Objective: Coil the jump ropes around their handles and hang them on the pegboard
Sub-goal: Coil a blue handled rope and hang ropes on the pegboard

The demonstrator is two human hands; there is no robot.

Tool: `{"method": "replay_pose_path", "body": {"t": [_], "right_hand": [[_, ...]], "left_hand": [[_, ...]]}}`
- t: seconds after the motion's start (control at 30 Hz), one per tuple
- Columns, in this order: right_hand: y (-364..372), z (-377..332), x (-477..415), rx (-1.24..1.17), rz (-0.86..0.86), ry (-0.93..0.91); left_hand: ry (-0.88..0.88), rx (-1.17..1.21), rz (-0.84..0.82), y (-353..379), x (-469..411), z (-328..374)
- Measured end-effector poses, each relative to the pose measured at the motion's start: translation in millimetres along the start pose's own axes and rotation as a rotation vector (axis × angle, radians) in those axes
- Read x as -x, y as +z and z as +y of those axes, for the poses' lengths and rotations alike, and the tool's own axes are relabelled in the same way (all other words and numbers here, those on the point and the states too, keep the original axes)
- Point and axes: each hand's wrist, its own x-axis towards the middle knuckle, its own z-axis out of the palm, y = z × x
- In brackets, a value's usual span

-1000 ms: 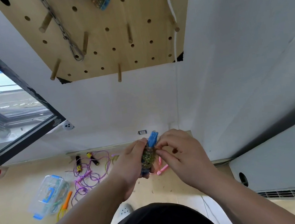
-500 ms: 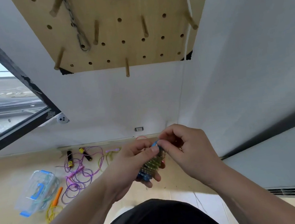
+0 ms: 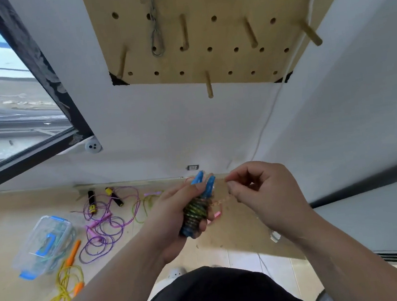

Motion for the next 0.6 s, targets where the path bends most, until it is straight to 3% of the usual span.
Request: {"method": "replay_pose_path", "body": {"t": [0.13,0.33,0.6], "right_hand": [[21,-12,2,-0.076,-0.081,0.033],[41,-15,2,0.006,-0.250,0.023],[65,-24,-3,0.042,-0.265,-0.020]], "left_hand": [[0.002,0.030,-0.008,-26,2,3],[-0.068,-0.013,0.020,-57,5,0],[-0.158,-0.213,-0.079,-81,11,3]]}}
